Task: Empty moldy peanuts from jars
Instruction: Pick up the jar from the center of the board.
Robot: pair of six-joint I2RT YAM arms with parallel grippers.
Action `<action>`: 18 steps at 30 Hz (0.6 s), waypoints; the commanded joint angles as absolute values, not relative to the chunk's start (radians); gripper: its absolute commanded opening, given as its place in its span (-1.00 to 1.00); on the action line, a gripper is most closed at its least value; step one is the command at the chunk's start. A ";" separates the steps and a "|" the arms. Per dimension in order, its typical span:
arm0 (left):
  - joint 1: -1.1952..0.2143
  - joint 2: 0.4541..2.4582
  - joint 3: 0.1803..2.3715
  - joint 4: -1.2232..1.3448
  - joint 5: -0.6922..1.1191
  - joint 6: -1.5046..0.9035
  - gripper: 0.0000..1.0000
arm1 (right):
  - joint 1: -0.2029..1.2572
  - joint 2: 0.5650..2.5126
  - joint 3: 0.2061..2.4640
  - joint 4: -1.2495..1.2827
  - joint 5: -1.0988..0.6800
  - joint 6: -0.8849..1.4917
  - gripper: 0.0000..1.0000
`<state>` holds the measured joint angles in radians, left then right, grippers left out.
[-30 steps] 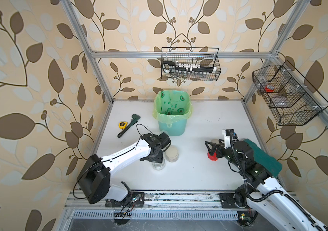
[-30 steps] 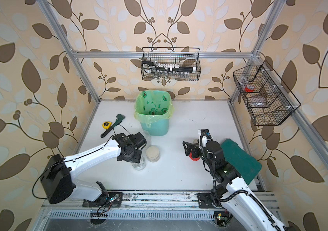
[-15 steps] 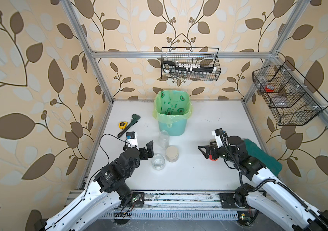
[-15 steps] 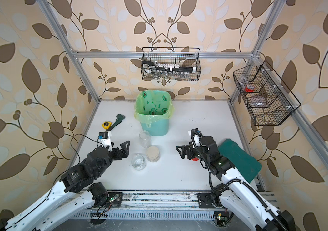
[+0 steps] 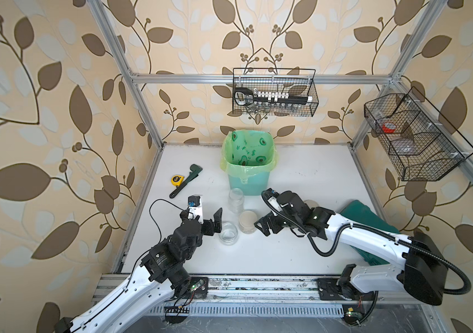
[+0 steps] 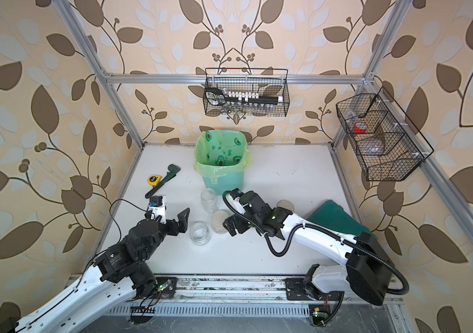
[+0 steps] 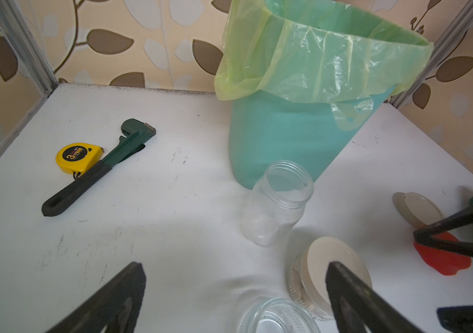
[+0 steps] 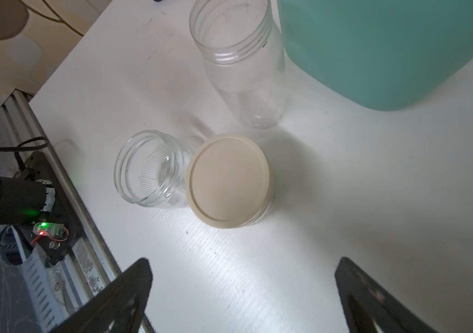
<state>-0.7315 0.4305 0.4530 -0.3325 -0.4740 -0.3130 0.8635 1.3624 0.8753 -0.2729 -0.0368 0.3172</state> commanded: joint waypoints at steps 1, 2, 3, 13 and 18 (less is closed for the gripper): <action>-0.726 0.404 0.440 -0.307 -0.488 -0.290 0.98 | 0.900 1.427 0.929 -0.285 0.061 0.348 1.00; -0.725 0.397 0.436 -0.308 -0.486 -0.290 0.98 | 0.911 1.448 0.946 -0.289 0.072 0.355 0.99; -0.725 0.390 0.432 -0.308 -0.483 -0.290 0.98 | 0.924 1.472 0.967 -0.298 0.094 0.363 1.00; -0.725 0.365 0.416 -0.304 -0.460 -0.290 0.98 | 0.968 1.635 1.109 -0.358 0.204 0.472 1.00; -0.725 0.355 0.415 -0.308 -0.462 -0.287 0.98 | 0.981 1.686 1.158 -0.362 0.203 0.488 1.00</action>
